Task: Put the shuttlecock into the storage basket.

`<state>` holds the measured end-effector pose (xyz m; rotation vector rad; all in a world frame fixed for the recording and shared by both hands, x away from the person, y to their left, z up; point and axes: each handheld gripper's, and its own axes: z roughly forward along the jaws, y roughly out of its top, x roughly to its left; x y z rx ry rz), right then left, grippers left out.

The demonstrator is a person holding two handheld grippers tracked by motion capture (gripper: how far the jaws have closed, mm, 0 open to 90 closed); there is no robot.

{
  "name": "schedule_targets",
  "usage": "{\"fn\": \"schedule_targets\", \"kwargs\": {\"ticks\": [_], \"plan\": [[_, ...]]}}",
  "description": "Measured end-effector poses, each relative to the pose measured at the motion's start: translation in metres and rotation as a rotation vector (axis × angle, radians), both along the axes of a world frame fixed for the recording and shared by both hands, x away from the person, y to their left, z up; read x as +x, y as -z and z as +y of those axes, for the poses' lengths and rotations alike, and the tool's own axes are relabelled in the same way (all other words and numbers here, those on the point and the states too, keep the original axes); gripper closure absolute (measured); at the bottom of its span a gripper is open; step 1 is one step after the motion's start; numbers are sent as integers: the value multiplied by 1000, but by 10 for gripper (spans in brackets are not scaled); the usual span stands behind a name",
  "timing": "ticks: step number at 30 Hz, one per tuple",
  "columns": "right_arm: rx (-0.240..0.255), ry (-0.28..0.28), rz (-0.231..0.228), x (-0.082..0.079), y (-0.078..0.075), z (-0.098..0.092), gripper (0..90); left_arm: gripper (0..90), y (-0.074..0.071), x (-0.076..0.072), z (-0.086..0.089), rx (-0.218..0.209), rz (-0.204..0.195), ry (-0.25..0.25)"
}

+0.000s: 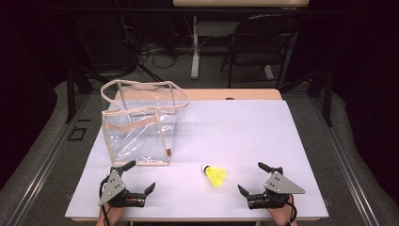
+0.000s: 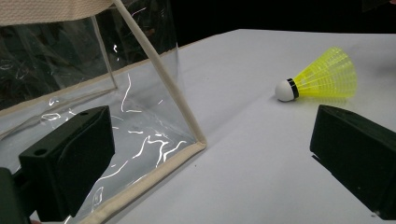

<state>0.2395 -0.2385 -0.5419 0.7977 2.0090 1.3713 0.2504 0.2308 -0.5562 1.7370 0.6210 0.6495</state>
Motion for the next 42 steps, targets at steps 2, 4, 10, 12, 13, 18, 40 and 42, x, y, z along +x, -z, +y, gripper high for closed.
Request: {"fn": "schedule_targets", "kwargs": {"ticks": [2,4,10,12,13,18,40,42], "plan": [[-9,1,9,1,-1,2,0,0,0,0,-1,1,0,5],[-14,-3,19,3,-1,4,0,0,0,0,-1,7,3,8],[-34,-30,72,13,0,11,0,0,0,1,-1,9,4,10],[-41,-39,90,16,0,14,0,0,0,1,-1,9,6,10],[-45,-44,95,18,1,15,0,0,0,1,-1,10,4,11],[-59,-61,120,24,1,21,0,0,1,1,-1,12,10,12],[-124,-134,182,43,-1,51,0,0,2,5,-3,25,13,9],[-131,-141,185,44,-1,54,0,0,2,4,-3,29,12,9]]}}
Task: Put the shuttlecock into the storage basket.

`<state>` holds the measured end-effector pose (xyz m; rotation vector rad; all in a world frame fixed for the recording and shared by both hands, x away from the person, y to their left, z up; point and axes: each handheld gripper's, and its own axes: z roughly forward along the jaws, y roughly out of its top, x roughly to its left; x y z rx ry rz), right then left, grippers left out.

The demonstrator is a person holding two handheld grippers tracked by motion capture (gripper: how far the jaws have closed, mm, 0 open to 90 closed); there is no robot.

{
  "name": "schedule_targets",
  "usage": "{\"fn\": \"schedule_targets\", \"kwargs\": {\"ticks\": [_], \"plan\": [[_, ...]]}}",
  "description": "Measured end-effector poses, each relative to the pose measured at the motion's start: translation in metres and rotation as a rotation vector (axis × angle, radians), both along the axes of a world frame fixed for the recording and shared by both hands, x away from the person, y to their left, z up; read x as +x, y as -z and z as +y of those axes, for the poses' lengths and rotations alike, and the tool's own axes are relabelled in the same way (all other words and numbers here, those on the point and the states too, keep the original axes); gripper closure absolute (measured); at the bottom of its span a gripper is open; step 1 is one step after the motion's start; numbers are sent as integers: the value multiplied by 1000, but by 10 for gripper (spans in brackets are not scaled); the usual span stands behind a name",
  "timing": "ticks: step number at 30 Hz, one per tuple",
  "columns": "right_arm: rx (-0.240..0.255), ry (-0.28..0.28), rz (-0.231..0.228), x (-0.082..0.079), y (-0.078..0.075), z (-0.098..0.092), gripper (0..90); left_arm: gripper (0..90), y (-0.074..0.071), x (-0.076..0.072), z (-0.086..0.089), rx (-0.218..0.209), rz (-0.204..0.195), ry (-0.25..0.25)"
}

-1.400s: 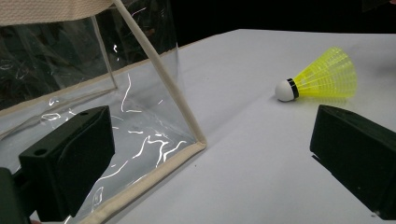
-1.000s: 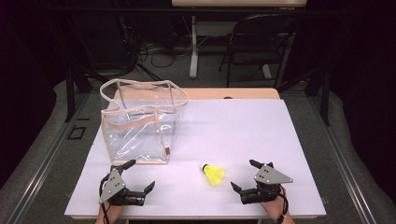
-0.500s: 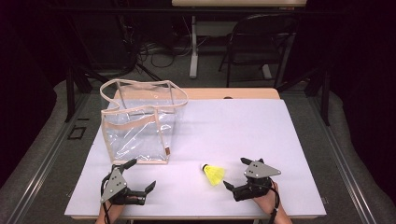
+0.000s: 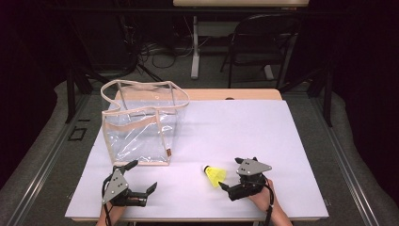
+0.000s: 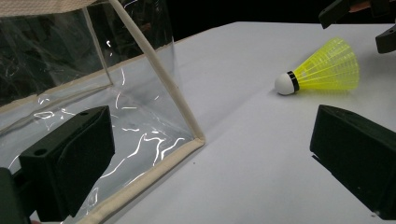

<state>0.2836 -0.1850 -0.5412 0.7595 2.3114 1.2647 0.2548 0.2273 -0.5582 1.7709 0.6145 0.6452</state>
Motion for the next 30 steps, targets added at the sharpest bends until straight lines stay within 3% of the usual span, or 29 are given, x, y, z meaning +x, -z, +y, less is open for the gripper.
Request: {"fn": "schedule_targets", "kwargs": {"ticks": [8,18,19,22,24,30], "plan": [[-58,-20,44,9,-1,10,66,0,0,0,0,2,-5,6],[-119,-17,70,13,0,20,237,0,0,1,0,3,0,0],[-133,-13,64,15,-1,23,308,0,0,1,0,9,1,4],[-140,-17,60,16,-1,24,348,0,0,1,-1,10,-4,5],[-161,-10,54,16,-2,26,450,0,1,1,-2,13,1,5],[-177,-12,48,17,-1,27,553,0,1,1,-2,8,-5,5]]}}
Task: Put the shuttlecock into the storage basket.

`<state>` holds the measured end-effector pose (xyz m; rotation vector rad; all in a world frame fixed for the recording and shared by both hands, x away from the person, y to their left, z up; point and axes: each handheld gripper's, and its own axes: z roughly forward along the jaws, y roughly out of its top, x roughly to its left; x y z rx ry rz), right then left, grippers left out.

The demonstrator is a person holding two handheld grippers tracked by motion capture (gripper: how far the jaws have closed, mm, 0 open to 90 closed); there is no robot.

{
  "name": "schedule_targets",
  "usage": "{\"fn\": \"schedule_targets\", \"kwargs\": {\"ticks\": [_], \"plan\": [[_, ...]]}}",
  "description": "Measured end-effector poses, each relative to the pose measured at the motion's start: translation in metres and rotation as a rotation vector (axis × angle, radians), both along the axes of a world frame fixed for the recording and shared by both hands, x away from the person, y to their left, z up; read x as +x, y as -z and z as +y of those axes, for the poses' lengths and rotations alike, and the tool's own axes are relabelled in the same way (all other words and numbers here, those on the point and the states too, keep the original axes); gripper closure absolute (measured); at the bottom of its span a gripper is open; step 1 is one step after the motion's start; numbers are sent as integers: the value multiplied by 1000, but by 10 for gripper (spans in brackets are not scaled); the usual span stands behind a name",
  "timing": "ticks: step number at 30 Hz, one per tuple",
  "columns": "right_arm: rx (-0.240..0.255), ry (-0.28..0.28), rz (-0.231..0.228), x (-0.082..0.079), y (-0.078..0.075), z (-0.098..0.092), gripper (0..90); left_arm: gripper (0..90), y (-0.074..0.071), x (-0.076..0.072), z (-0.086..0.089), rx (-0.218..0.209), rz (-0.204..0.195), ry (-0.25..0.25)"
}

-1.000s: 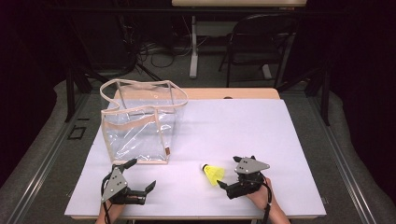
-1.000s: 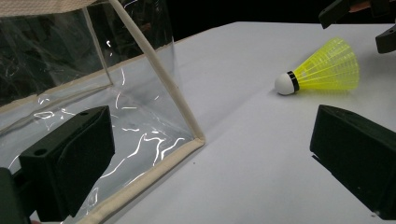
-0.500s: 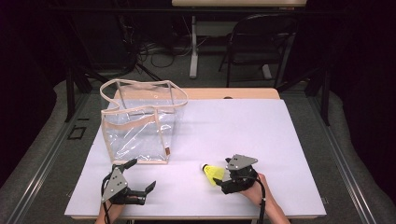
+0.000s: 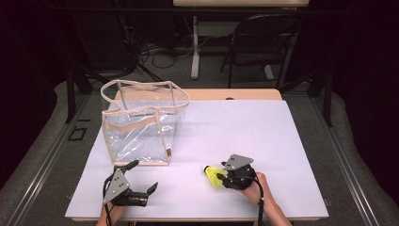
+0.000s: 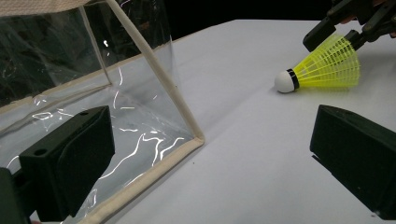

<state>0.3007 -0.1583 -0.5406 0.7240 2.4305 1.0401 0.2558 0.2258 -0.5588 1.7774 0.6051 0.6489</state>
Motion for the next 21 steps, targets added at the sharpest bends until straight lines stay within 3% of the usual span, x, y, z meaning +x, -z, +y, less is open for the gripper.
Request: {"fn": "schedule_targets", "kwargs": {"ticks": [12,21], "plan": [[-33,5,3,0,6,2,701,0,0,0,0,9,0,1],[-48,8,-22,-1,9,2,829,0,0,0,0,7,0,1]]}}
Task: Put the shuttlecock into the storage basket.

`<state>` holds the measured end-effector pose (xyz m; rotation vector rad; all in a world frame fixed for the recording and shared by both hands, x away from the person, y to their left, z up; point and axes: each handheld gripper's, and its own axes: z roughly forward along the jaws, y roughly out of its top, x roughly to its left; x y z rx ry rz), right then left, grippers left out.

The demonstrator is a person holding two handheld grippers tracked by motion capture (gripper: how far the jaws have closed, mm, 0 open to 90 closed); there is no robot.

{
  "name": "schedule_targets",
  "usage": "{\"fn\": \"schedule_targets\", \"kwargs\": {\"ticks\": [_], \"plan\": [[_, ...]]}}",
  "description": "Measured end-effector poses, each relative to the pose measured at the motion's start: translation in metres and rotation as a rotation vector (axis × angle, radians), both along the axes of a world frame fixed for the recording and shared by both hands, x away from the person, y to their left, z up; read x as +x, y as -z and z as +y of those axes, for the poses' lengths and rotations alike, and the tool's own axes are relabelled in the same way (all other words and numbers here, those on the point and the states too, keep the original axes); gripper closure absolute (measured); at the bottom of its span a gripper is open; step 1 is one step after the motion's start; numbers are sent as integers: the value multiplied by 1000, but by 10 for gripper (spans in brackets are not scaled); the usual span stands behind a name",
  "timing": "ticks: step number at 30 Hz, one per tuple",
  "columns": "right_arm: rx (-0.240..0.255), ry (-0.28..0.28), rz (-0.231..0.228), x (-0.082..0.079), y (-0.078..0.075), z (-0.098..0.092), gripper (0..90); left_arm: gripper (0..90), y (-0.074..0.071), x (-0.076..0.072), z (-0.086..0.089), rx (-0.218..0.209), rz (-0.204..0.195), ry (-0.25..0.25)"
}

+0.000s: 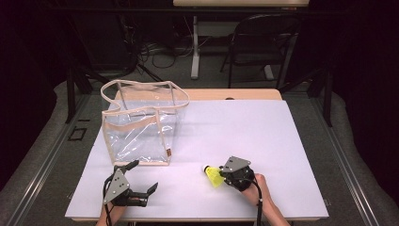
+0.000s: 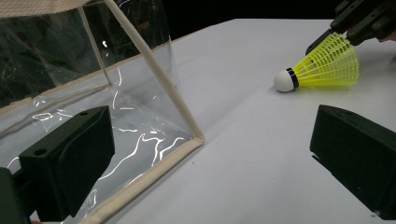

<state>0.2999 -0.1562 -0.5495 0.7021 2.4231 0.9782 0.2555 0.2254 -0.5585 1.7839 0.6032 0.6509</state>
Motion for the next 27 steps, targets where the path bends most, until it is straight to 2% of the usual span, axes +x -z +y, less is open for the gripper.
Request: {"fn": "schedule_targets", "kwargs": {"ticks": [4,13,21,27], "plan": [[-17,-4,-2,0,1,0,850,0,0,0,0,3,-4,0],[-8,-15,1,-1,1,-2,885,0,0,0,0,3,-5,1],[60,-25,23,-1,-6,-7,891,0,-1,-1,0,-2,-8,3],[80,-29,30,-2,-10,-6,891,0,-1,-1,0,0,-8,5]]}}
